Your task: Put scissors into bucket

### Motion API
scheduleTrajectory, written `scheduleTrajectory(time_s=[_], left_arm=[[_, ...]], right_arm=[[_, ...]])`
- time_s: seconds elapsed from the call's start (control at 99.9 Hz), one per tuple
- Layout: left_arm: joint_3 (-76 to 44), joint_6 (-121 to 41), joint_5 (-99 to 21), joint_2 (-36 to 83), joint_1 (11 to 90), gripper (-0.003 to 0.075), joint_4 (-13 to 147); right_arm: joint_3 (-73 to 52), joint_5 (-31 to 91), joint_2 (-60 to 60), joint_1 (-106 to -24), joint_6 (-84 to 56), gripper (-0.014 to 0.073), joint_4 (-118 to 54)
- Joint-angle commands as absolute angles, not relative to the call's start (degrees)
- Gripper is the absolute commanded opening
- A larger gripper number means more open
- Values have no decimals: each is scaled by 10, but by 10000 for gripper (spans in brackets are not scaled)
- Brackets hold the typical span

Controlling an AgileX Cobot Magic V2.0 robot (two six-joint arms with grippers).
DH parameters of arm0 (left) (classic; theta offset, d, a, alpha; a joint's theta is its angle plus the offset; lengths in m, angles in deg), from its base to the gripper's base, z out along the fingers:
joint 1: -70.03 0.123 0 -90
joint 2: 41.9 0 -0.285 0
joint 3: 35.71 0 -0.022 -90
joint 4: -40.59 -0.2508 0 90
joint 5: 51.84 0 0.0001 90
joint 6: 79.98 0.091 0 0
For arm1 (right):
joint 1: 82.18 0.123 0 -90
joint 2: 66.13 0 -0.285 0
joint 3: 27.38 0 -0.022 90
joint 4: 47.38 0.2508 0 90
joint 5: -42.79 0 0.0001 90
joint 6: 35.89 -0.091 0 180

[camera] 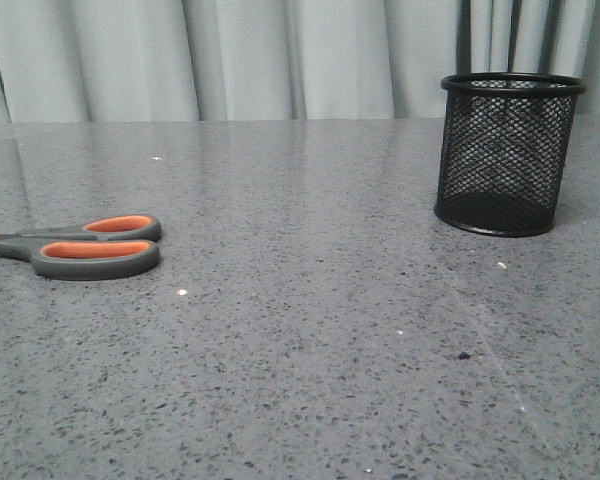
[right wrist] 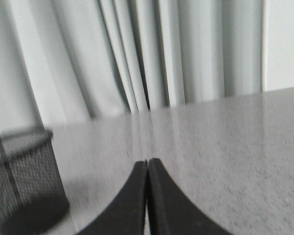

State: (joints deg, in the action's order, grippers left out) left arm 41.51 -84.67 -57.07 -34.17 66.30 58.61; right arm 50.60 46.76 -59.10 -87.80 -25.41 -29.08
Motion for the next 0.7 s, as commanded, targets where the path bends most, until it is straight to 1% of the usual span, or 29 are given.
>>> scheduleTrajectory(time_s=[0.0, 0.17, 0.25, 0.35, 0.46, 0.6, 0.66, 0.69], left_arm=[[436, -852, -655, -358, 665, -20, 647], [434, -853, -673, -358, 665, -19, 721], [416, -853, -642, -358, 662, -20, 723], [360, -853, -512, -349, 655, -19, 676], [284, -825, -388, -311, 637, -18, 605], [202, -744, -332, -235, 602, -17, 600], [170, -720, -311, -194, 583, -13, 600], [158, -703, -302, -175, 572, 1, 600]], right_arm=[[509, 549, -602, -881, -257, -45, -218], [502, 541, -602, -881, -257, -45, -111], [477, 512, -602, -881, -257, -45, -107], [429, 432, -590, -881, -255, -45, -120], [358, 323, -542, -880, -243, -45, -188], [264, 206, -453, -879, -174, -45, -213], [235, 186, -428, -868, -157, -45, -215], [220, 180, -416, -860, -157, -45, -216]])
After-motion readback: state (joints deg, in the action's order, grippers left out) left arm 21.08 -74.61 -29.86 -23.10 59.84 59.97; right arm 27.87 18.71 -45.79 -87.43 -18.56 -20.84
